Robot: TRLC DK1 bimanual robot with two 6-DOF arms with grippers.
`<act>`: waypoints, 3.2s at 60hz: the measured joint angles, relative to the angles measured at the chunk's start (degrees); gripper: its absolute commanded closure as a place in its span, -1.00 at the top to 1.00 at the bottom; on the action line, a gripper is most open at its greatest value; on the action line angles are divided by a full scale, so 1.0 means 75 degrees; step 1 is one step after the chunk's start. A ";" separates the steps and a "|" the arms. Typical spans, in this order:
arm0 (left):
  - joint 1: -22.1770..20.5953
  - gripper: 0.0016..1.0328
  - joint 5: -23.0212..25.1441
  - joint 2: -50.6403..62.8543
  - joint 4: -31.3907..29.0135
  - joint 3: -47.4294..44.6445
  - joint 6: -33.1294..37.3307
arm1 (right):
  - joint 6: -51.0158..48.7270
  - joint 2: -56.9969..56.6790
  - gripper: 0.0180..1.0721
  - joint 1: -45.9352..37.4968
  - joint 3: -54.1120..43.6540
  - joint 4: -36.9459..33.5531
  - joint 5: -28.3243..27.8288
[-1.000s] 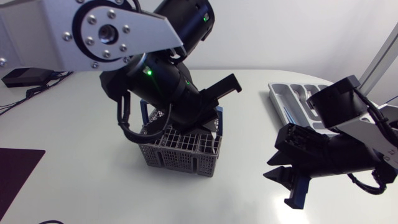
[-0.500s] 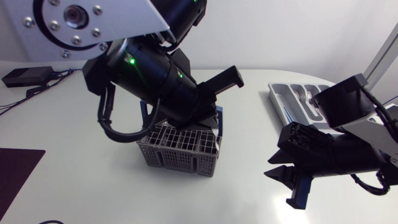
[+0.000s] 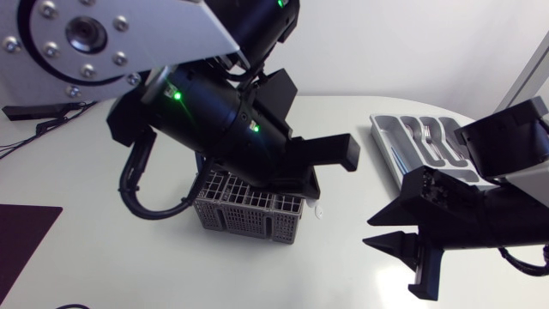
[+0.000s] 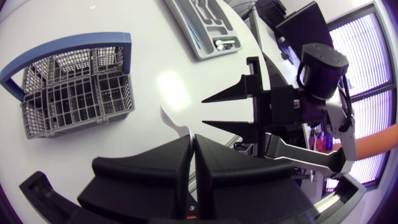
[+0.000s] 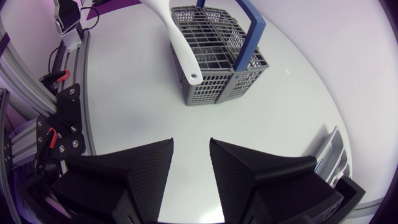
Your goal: Unload the cutlery basket into the drawer organizer.
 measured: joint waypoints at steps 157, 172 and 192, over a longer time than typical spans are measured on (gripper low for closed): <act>0.0452 0.91 -0.0344 0.0061 -0.0653 -0.0259 0.0723 | -0.1437 -0.0181 -0.89 -0.0504 -0.0420 0.0635 -0.1306; 0.0720 0.91 -0.1291 0.0114 -0.1011 -0.0207 0.0612 | -0.2512 -0.0178 -0.89 -0.2049 -0.0420 0.0641 -0.1075; 0.0924 0.91 -0.2060 0.0087 -0.1072 -0.0452 0.0612 | -0.4336 0.0294 -0.89 -0.4275 -0.0420 0.1032 -0.0848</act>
